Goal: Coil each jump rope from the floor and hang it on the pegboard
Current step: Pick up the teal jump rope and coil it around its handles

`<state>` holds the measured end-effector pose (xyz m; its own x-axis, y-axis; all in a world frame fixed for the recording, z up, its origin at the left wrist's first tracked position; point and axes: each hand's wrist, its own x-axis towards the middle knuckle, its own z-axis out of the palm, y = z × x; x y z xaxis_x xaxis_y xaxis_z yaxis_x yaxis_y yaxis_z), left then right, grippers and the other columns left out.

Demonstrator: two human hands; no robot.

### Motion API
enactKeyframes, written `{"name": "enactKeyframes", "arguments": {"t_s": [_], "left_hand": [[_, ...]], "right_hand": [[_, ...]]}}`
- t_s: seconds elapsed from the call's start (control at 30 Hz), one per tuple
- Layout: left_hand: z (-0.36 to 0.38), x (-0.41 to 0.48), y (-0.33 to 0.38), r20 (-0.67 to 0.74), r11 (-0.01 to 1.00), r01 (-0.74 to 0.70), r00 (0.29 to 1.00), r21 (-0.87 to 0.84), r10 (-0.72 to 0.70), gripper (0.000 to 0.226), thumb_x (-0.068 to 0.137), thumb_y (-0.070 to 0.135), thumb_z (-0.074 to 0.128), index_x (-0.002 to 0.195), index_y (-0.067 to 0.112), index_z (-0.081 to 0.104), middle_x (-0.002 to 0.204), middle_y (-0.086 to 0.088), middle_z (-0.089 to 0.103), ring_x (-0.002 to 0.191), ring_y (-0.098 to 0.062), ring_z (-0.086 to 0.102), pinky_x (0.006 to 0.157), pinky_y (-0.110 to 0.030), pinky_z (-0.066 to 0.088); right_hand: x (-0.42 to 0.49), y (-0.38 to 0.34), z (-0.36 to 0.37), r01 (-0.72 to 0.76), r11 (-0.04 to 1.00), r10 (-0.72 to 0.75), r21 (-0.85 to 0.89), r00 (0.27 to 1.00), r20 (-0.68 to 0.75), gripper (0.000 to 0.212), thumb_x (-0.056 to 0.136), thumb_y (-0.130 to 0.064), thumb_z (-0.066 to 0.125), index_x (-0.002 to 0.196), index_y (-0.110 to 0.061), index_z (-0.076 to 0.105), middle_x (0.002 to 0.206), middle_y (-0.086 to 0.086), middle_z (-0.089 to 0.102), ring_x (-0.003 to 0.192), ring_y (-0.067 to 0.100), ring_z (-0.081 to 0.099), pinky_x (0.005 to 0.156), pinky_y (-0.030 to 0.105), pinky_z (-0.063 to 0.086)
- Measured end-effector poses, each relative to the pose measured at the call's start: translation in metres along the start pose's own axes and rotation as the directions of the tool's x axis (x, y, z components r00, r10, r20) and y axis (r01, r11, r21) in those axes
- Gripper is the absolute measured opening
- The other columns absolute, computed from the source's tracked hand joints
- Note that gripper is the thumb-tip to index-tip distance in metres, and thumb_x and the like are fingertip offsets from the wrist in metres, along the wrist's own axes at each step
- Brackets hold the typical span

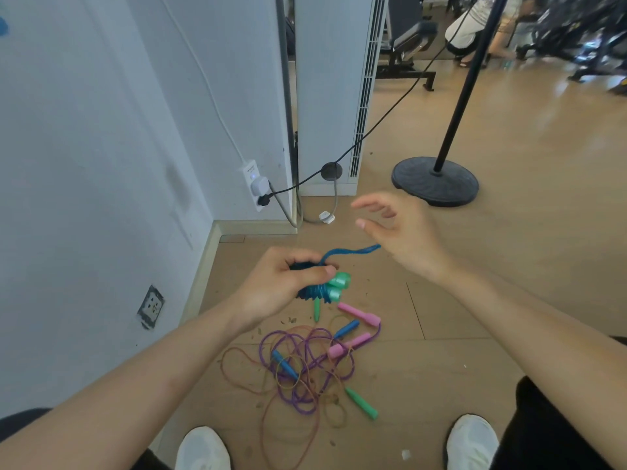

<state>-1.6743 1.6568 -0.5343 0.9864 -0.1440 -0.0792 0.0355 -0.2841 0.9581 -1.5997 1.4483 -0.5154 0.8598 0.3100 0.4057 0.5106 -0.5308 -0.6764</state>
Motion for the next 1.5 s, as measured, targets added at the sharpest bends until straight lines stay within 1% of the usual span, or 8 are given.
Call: {"name": "enactKeyframes", "arguments": {"t_s": [0.17,0.27,0.4,0.67,0.9,1.17,1.37,1.5], "left_hand": [[-0.008,0.002,-0.003,-0.13,0.978,0.051,0.988,-0.204,-0.079,0.015,0.091,0.02,0.07,0.101,0.025,0.078,0.099,-0.004,0.077,0.088,-0.02,0.069,0.075,-0.032,0.051],[-0.01,0.006,-0.004,-0.182,0.955,0.049,0.978,-0.294,-0.106,0.015,0.091,0.016,0.069,0.104,0.021,0.075,0.097,0.0,0.074,0.088,-0.021,0.067,0.074,-0.03,0.052],[-0.008,0.006,-0.006,-0.176,0.951,0.033,0.98,-0.307,-0.091,0.011,0.089,0.015,0.071,0.099,0.018,0.074,0.099,-0.005,0.072,0.089,-0.019,0.067,0.076,-0.03,0.053],[-0.003,0.003,-0.003,-0.102,0.929,0.055,0.99,-0.367,-0.099,0.024,0.095,0.027,0.063,0.1,0.006,0.075,0.108,-0.021,0.072,0.091,-0.026,0.066,0.083,-0.039,0.05],[-0.017,0.012,-0.002,-0.224,0.924,0.119,0.952,-0.365,-0.211,0.023,0.095,0.035,0.064,0.092,0.016,0.076,0.109,-0.008,0.072,0.106,-0.016,0.064,0.097,-0.041,0.052],[-0.026,0.012,-0.001,-0.276,0.948,0.02,0.955,-0.317,-0.113,0.018,0.096,0.02,0.064,0.101,0.005,0.073,0.11,-0.013,0.073,0.103,-0.024,0.071,0.08,-0.029,0.061],[-0.024,0.008,0.0,-0.116,0.955,-0.02,0.993,-0.296,-0.015,0.018,0.095,0.012,0.063,0.103,0.001,0.073,0.095,-0.008,0.076,0.088,-0.018,0.072,0.081,-0.033,0.06],[-0.022,0.008,0.0,-0.179,0.956,-0.105,0.982,-0.275,0.056,0.014,0.092,0.006,0.065,0.1,0.003,0.076,0.099,-0.013,0.077,0.091,-0.018,0.073,0.085,-0.032,0.059]], "right_hand": [[-0.006,-0.008,0.004,-0.299,0.91,0.353,0.288,0.922,-0.157,0.01,0.093,-0.02,0.063,0.1,-0.024,0.068,0.096,-0.014,0.067,0.085,-0.002,0.06,0.076,0.014,0.048],[-0.017,-0.018,0.015,-0.655,0.541,0.663,0.527,0.718,0.211,0.01,0.097,-0.028,0.059,0.096,-0.02,0.064,0.097,0.004,0.065,0.078,0.013,0.064,0.069,0.028,0.055],[-0.029,-0.03,0.032,-0.869,0.203,0.506,0.451,0.488,0.711,0.05,0.093,-0.052,0.056,0.119,-0.011,0.062,0.117,0.02,0.067,0.099,0.035,0.069,0.08,0.044,0.06],[-0.029,-0.037,0.037,-0.809,-0.108,0.336,0.578,0.517,0.787,0.046,0.089,-0.034,0.065,0.124,-0.003,0.062,0.116,0.028,0.066,0.093,0.038,0.071,0.072,0.031,0.061],[-0.032,-0.03,0.047,-0.726,0.095,0.404,0.681,0.653,0.64,0.034,0.089,0.0,0.062,0.122,0.002,0.056,0.12,0.026,0.064,0.089,0.03,0.07,0.075,0.028,0.058],[-0.041,-0.025,0.044,-0.337,0.848,0.182,0.409,0.91,0.373,0.05,0.076,0.008,0.074,0.114,-0.02,0.059,0.117,-0.004,0.068,0.103,0.009,0.067,0.08,0.021,0.052],[-0.044,-0.02,0.045,-0.122,0.967,0.039,0.225,0.939,0.342,0.092,0.079,-0.004,0.075,0.151,-0.034,0.028,0.14,-0.019,0.05,0.122,0.006,0.054,0.105,0.034,0.046],[-0.041,-0.025,0.04,-0.328,0.89,0.174,0.316,0.887,0.428,0.088,0.08,-0.007,0.078,0.151,-0.028,0.031,0.139,-0.007,0.052,0.118,0.003,0.057,0.101,0.026,0.049]]}}
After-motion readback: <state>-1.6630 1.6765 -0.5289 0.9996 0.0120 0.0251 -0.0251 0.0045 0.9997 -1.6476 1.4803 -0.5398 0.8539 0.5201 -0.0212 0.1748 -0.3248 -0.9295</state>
